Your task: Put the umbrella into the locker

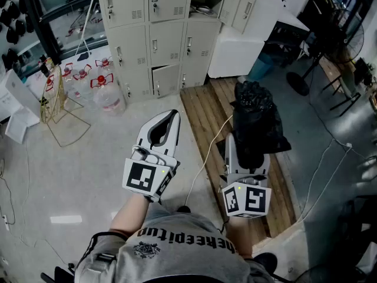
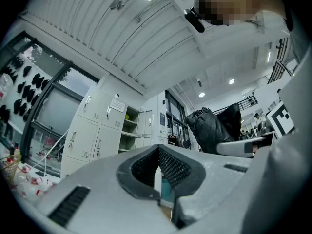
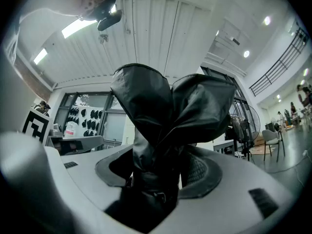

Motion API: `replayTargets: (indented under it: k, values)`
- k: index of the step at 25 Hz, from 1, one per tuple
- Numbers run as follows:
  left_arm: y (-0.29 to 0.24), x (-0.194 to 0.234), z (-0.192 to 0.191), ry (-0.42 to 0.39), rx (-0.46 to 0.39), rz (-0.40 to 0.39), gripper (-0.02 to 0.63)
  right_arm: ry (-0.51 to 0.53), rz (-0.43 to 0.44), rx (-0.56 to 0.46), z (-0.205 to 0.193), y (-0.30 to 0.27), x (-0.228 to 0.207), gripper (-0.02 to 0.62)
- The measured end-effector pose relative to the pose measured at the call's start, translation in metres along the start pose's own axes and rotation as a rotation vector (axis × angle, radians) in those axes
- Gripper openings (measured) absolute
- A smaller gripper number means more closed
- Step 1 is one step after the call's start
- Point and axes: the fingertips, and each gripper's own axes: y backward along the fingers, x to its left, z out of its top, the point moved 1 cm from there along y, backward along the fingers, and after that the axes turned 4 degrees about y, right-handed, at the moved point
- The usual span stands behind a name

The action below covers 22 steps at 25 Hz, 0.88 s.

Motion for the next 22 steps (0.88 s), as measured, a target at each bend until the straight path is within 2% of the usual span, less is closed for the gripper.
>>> replayTargets:
  k: [10,14,22]
  values:
    - [0.0,-0.02,0.007,-0.01,-0.014,-0.015,0.005,-0.003,0.0,-0.007,0.002,0.011,-0.01,0.256]
    - [0.001,-0.016,0.016,-0.01,-0.016,-0.016,0.005,0.0,0.003,-0.006,0.009,0.008,-0.003,0.256]
    - [0.004,-0.029,0.016,-0.025,-0.025,-0.013,0.005,0.04,0.046,-0.021,0.008,0.016,-0.006,0.256]
